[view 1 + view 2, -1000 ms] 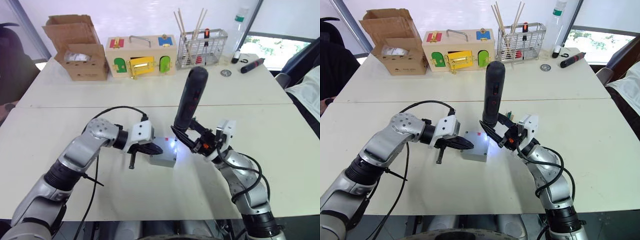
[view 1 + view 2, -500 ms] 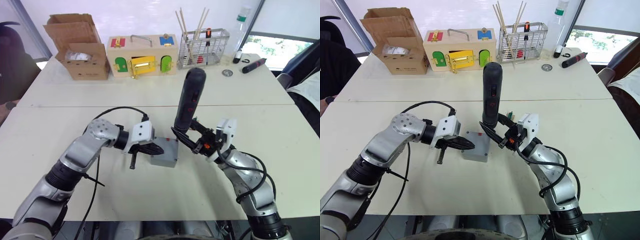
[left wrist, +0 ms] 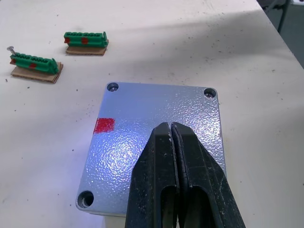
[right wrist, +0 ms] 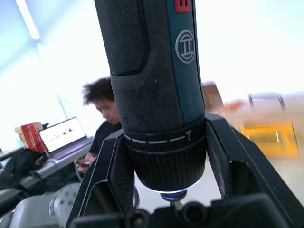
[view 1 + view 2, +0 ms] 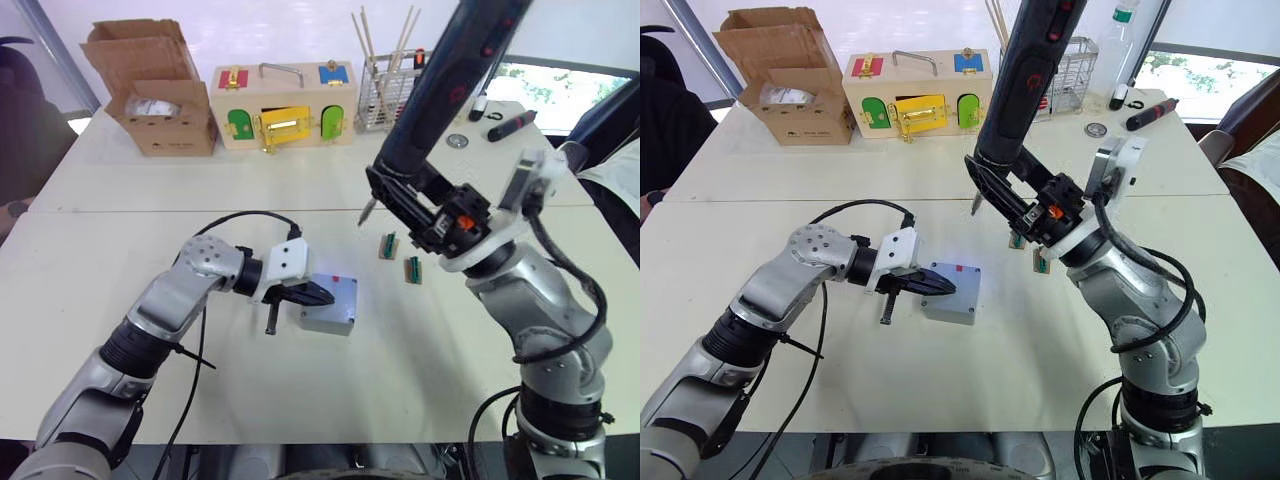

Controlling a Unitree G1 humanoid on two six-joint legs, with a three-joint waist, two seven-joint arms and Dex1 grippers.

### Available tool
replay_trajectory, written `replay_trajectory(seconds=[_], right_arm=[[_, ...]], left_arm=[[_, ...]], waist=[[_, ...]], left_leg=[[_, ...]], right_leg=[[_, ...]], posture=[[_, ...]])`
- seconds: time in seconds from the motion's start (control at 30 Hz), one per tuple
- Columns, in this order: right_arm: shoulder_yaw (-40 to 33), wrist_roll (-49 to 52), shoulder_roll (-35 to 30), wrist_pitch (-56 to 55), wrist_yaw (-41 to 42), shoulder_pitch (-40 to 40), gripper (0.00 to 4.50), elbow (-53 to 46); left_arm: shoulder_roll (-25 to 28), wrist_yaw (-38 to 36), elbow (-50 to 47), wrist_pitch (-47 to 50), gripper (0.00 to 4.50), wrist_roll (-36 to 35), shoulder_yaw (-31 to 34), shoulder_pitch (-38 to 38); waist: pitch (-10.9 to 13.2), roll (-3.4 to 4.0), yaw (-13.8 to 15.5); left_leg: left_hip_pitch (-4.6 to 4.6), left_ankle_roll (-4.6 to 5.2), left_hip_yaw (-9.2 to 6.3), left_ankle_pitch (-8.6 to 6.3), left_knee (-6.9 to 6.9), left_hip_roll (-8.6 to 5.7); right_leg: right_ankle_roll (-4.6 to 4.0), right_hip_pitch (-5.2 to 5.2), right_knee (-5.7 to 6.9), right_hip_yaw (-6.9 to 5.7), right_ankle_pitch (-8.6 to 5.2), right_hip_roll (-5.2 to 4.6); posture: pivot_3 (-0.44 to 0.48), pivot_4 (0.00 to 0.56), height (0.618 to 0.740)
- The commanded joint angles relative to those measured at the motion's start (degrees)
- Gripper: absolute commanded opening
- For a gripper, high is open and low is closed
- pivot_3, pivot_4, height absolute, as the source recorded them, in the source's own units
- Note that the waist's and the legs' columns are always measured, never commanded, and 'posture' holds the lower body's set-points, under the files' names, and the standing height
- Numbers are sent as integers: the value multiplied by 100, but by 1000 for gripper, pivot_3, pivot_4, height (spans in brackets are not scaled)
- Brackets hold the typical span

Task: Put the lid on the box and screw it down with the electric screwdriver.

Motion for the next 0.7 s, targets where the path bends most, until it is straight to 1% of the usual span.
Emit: replay_trajectory(seconds=[0.03, 0.13, 0.23, 0.3, 0.37, 0.47, 0.53, 0.57, 0.7], right_arm=[[-450, 1118, -525, 778, -481, -31, 1771, 58], [-681, 2185, -898, 1244, -1085, -338, 1771, 423], [-861, 2803, -1202, 1365, -1342, -566, 1771, 678], [-1082, 2983, -1549, 1455, -1511, -702, 1771, 959], [-1371, 3467, -1895, 1528, -1621, -715, 1771, 1287], [-1543, 4551, -2754, 2009, -1653, -632, 1771, 1875], [-1526, 4966, -3291, 2317, -1620, -593, 1771, 2233], [-1528, 4872, -3541, 2454, -1591, -552, 1771, 2379], [-1326, 3857, -4554, 3220, -1115, -75, 1771, 2733]], left_arm=[[130, -74, 89, 247, 0, -78, 106, 10], [216, -201, 81, 219, 0, -109, 117, -7], [297, -329, 117, 255, 0, -103, 90, -50], [380, -459, 502, 28, 0, 54, 93, -222], [386, -520, 943, -228, 0, 124, 177, -438], [317, -580, 1301, -232, 0, -57, 428, -816], [311, -697, 1309, -146, 0, -220, 550, -989], [332, -773, 1189, -18, 0, -358, 612, -1049], [446, -954, 553, 352, 0, -743, 764, -1053]], waist=[[7, 2, -6], [20, 8, -25], [30, 20, -32], [31, 19, -26], [31, 19, 13], [31, 18, 24], [36, 14, 6], [40, 11, 3], [42, 11, 7]], left_leg=[[0, 0, 0, 0, 1, 0], [-2, 1, 1, 0, -1, 0], [-11, 1, 2, 0, -3, 0], [-21, 1, 2, -1, -3, 1], [-37, 2, 2, -1, 3, 0], [-78, 2, -2, 0, 25, -2], [-103, 2, 0, 0, 32, -5], [-107, 6, 2, -2, 31, -5], [-146, 11, 3, -4, 32, -1]], right_leg=[[0, 1, 0, 0, 0, 0], [0, -3, 0, 0, 0, 0], [-1, -12, 1, 1, 0, 2], [-1, -21, 0, 0, 0, 3], [0, -32, 2, -2, 0, 3], [1, -59, 3, -13, 1, -2], [1, -82, 5, -13, 1, -5], [1, -87, 4, -12, 1, -6], [1, -124, 6, -13, 1, -3]], posture=[[0, 150, 740], [0, 150, 740], [0, 150, 740], [0, 150, 740], [0, 150, 740], [0, 150, 740], [0, 150, 740], [0, 150, 740], [0, 150, 740]])
